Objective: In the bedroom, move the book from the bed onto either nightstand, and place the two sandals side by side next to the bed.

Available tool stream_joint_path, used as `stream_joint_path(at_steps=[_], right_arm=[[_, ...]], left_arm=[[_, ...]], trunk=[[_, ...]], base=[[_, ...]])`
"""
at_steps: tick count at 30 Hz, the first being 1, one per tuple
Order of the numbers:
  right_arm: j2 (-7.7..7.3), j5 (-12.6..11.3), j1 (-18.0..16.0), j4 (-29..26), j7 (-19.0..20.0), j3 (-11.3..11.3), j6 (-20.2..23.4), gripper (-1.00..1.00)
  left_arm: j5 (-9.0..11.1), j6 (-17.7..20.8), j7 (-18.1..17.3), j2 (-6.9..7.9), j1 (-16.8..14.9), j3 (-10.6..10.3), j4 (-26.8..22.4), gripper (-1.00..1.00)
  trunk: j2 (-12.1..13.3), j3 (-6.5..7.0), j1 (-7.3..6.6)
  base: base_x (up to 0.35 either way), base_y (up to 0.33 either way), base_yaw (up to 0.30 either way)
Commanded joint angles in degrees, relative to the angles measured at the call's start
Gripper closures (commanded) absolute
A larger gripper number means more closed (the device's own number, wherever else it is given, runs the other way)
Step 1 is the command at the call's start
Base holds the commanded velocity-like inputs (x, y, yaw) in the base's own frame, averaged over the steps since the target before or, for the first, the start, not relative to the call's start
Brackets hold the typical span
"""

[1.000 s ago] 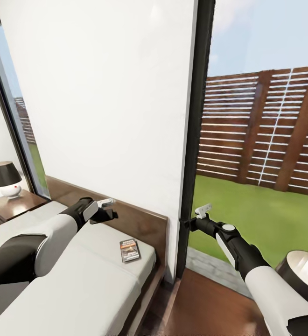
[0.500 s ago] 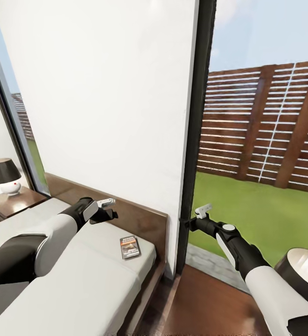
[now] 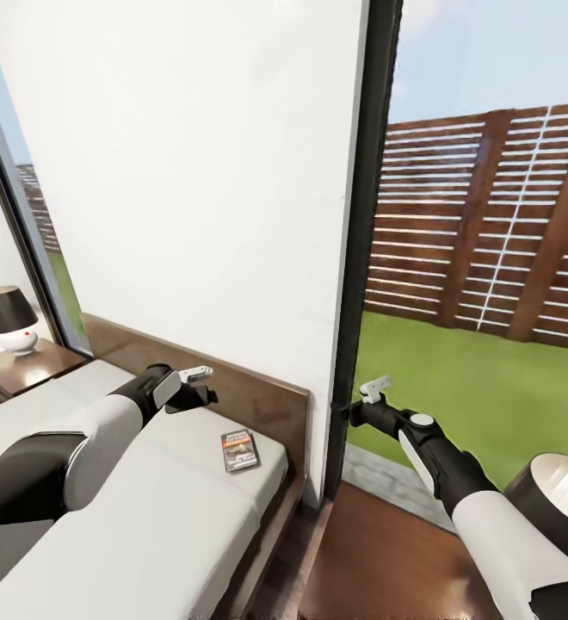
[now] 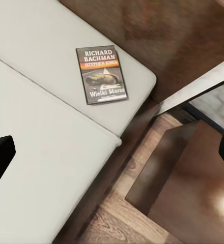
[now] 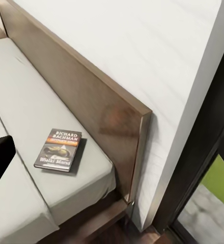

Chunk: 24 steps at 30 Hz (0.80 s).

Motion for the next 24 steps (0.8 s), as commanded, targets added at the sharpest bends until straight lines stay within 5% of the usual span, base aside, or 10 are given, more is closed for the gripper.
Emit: stream_joint_path(at_steps=[1, 24], right_arm=[[0.0, 0.0, 0.0, 0.0, -0.02, 0.0, 0.0, -1.0], [0.04, 0.0, 0.0, 0.0, -0.08, 0.07, 0.01, -1.0]], left_arm=[[0.02, 0.01, 0.0, 0.0, 0.0, 0.0, -0.01, -1.0], [0.47, 0.82, 0.09, 0.03, -0.02, 0.09, -0.5, -1.0]], trunk=[[-0.01, -0.09, 0.0], [-0.01, -2.04, 0.0]], base=[[0.0, 0.0, 0.0], [0.0, 0.0, 0.0]])
